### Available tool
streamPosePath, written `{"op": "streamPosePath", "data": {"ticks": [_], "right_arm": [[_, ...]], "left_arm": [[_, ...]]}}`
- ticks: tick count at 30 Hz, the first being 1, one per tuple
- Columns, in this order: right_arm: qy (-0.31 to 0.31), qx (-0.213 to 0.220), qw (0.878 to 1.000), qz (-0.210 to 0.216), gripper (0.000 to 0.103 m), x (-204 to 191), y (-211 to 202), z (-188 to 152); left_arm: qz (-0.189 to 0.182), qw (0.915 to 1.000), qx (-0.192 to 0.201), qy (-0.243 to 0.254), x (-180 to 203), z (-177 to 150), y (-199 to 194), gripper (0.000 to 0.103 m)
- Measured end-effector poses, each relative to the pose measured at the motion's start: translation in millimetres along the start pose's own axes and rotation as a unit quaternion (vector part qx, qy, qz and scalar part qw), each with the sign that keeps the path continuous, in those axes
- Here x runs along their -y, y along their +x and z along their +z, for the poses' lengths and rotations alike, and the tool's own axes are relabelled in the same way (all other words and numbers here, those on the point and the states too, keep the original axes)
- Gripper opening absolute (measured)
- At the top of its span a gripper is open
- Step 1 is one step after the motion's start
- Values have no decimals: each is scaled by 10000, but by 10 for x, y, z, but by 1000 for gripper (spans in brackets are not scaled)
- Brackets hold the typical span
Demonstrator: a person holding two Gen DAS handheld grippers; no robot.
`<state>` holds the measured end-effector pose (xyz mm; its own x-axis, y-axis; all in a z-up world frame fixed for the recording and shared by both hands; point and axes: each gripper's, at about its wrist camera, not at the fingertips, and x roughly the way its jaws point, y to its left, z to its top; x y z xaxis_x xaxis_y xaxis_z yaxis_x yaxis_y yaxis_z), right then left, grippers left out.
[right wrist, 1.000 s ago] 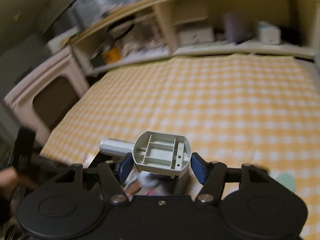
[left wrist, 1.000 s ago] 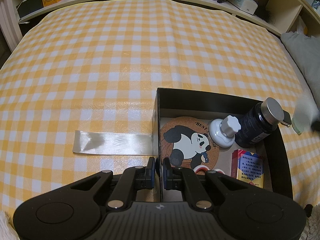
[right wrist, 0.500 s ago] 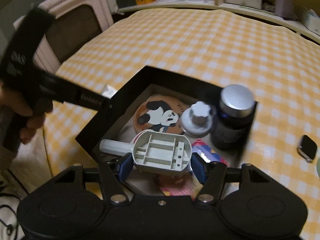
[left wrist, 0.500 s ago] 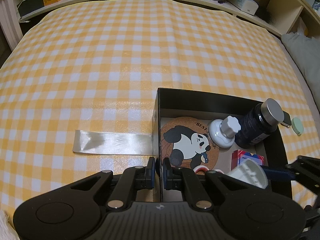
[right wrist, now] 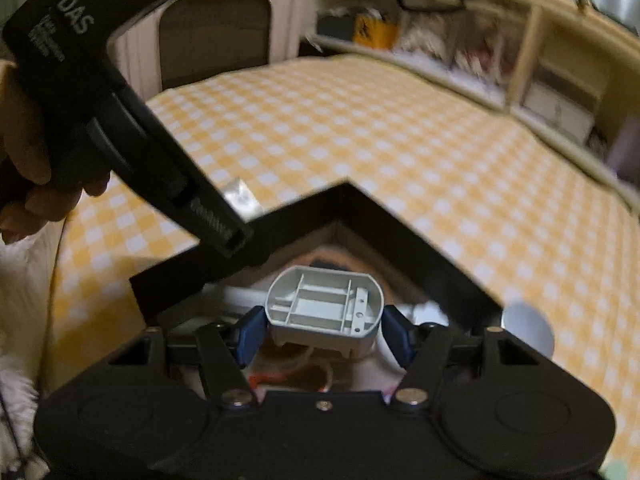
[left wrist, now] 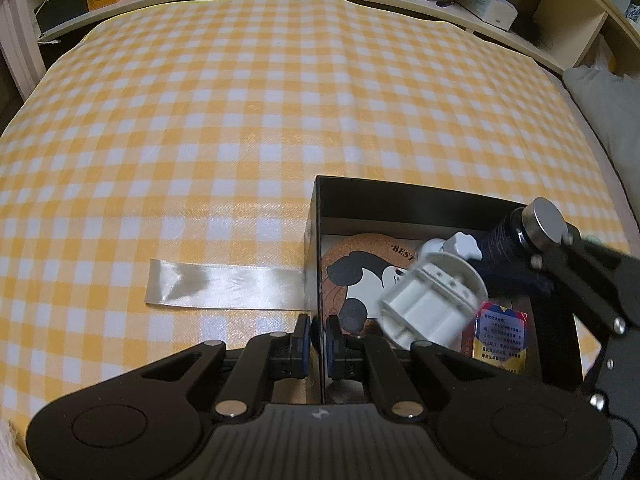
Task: Organize rigid objects
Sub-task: 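Carry the white tool into the black box and lower it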
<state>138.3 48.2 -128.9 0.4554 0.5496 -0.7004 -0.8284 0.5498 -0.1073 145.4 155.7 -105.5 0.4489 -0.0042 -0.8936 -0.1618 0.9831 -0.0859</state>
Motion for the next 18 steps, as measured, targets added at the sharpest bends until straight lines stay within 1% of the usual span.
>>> {"op": "streamPosePath", "data": {"ticks": [1,2,3,4,5,6,7,8,10,11,12,13,14,16,18], "right_arm": [[-2,142,9999,-27,71,12,4,8],[46,204,9998,-72,81,18,18,17],[120,217,9995,-182,96,29,24,25],[172,222,9993,-234,96,39,16,29],[194,165,9995,-183,94,46,33,35],[230,46,9997,-66,88,66,29,38],[284,-40,9996,40,80,89,13,41],[351,-94,9993,106,76,115,22,36],[533,-219,9981,212,56,153,21,36],[656,-264,9972,254,49,170,33,36],[778,-300,9962,265,40,193,49,37],[889,-304,9953,236,34,209,64,40],[1026,-311,9941,161,32,228,92,48],[1268,-262,9916,38,22,275,111,51],[1574,-222,9873,33,20,348,133,63]], "left_arm": [[-2,10000,2,-3,1,0,-1,7],[-3,10000,-1,-5,2,2,0,7],[-8,10000,2,-8,5,0,-3,7],[-8,10000,-2,-11,4,-1,-2,7],[-11,10000,-5,-16,8,-6,-1,7],[-12,10000,-6,-12,15,-10,-2,7],[-11,10000,-7,-14,12,-10,-1,7],[-11,10000,-6,-16,11,-10,-1,8],[-16,10000,-5,-21,14,-12,-2,7],[-14,10000,-5,-20,11,-9,-2,8],[-14,10000,-4,-20,13,-10,-2,8],[-12,10000,-5,-17,10,-8,-1,8],[-11,10000,-6,-16,10,-8,-2,8],[-6,10000,-8,-12,12,-10,2,8],[-7,10000,-9,-16,8,-7,4,8]]}}
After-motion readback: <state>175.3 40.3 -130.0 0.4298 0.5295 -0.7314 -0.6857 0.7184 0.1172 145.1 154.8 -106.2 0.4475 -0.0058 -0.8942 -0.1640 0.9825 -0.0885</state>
